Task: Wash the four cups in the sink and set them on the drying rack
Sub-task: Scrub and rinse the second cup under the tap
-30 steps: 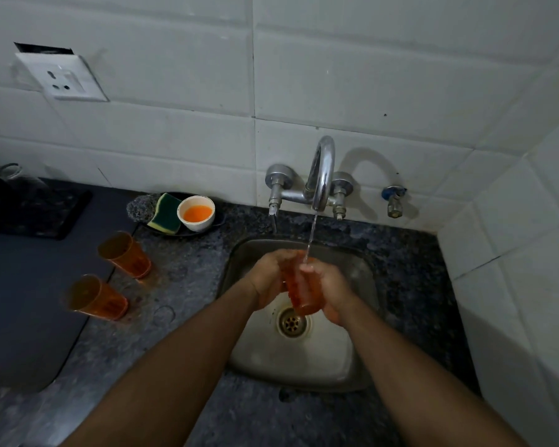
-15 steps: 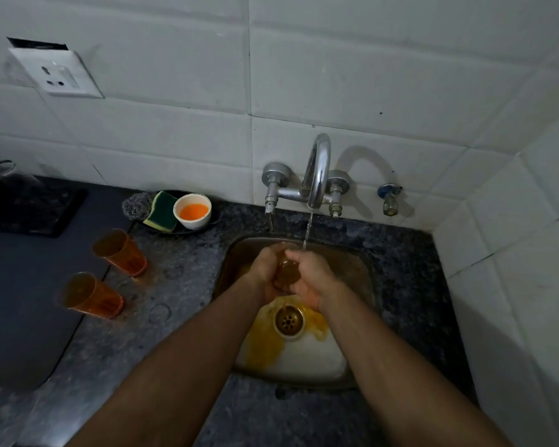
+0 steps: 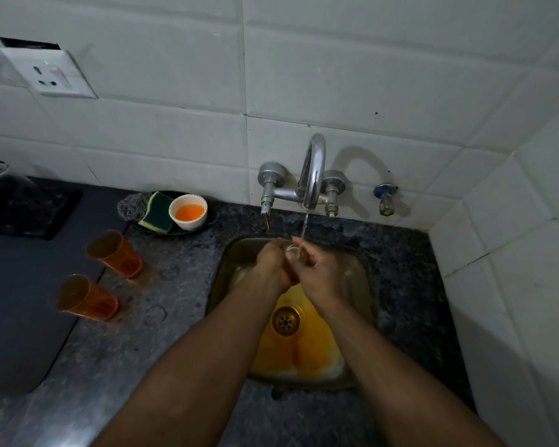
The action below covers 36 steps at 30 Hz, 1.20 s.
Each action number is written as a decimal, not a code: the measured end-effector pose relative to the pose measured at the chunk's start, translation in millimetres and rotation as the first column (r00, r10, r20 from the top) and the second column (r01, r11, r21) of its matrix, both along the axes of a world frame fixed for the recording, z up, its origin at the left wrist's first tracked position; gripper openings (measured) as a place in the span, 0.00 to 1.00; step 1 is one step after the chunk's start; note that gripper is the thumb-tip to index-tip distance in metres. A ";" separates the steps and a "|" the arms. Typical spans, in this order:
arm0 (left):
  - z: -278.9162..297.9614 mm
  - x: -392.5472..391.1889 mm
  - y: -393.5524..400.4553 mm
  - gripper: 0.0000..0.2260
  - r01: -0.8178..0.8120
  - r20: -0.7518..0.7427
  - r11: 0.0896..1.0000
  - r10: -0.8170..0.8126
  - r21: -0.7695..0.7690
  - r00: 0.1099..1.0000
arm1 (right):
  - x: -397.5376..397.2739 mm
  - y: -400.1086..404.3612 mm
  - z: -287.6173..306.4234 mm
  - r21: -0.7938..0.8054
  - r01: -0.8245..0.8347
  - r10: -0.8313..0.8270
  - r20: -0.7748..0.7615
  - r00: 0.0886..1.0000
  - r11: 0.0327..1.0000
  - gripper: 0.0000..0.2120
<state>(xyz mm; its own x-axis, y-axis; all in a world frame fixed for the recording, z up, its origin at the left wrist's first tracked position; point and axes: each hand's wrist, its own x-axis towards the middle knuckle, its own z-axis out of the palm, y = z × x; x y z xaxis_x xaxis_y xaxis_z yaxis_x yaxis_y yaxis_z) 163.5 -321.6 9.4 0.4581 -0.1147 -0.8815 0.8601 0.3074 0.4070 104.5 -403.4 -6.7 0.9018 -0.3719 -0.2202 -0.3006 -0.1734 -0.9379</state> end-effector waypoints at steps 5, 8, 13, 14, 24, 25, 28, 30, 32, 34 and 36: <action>1.2 -1.0 -4.1 0.18 -0.008 0.062 0.999 0.011 -0.035 0.998 | -2.0 -4.5 1.8 0.129 0.176 -0.177 -0.001 0.984 0.976 0.07; -6.5 0.5 -5.1 0.21 -0.024 0.027 0.999 0.025 -0.026 0.999 | -6.4 -3.2 -4.8 0.069 0.041 -0.045 0.057 0.997 0.997 0.15; -11.2 -2.3 2.9 0.22 -0.015 0.042 0.993 0.021 -0.121 0.999 | -5.9 -24.9 -6.6 0.214 -0.118 0.116 0.025 0.993 0.970 0.20; -14.2 -1.9 3.7 0.22 -0.016 0.046 0.990 0.023 -0.137 0.999 | -5.0 -28.1 -4.5 0.278 -0.118 0.121 0.005 0.993 0.953 0.19; -33.0 4.5 -1.4 0.15 -0.056 0.284 0.996 0.075 -0.077 0.956 | -0.4 -2.7 -2.3 0.177 0.048 -0.052 0.021 0.998 0.983 0.19; -34.5 6.4 2.0 0.15 -0.052 0.282 0.994 0.078 -0.099 0.956 | -4.9 -7.3 -1.9 0.153 -0.045 0.042 0.027 0.999 0.987 0.24; -40.7 10.5 11.7 0.12 0.005 0.288 0.990 0.035 -0.139 0.957 | -13.8 -19.4 -9.9 -0.068 -0.175 0.175 -0.009 0.984 0.982 0.27; -42.9 8.3 14.5 0.10 0.047 0.324 0.983 0.013 -0.177 0.946 | -16.9 -20.0 -9.0 -0.147 -0.146 0.145 -0.015 0.989 0.978 0.23; -40.3 3.3 12.5 0.09 0.064 0.359 0.973 0.020 -0.220 0.933 | -17.0 -17.5 -8.1 -0.144 -0.092 0.092 -0.004 0.996 0.985 0.13; -36.5 0.2 7.8 0.07 0.069 0.370 0.954 0.046 -0.291 0.928 | -15.7 -12.4 -8.2 -0.186 -0.050 0.056 0.024 0.998 0.981 0.07; -35.3 0.0 6.0 0.04 0.064 0.352 0.925 0.077 -0.374 0.933 | -13.3 -4.7 -10.0 -0.211 -0.030 0.047 0.073 0.996 0.977 0.12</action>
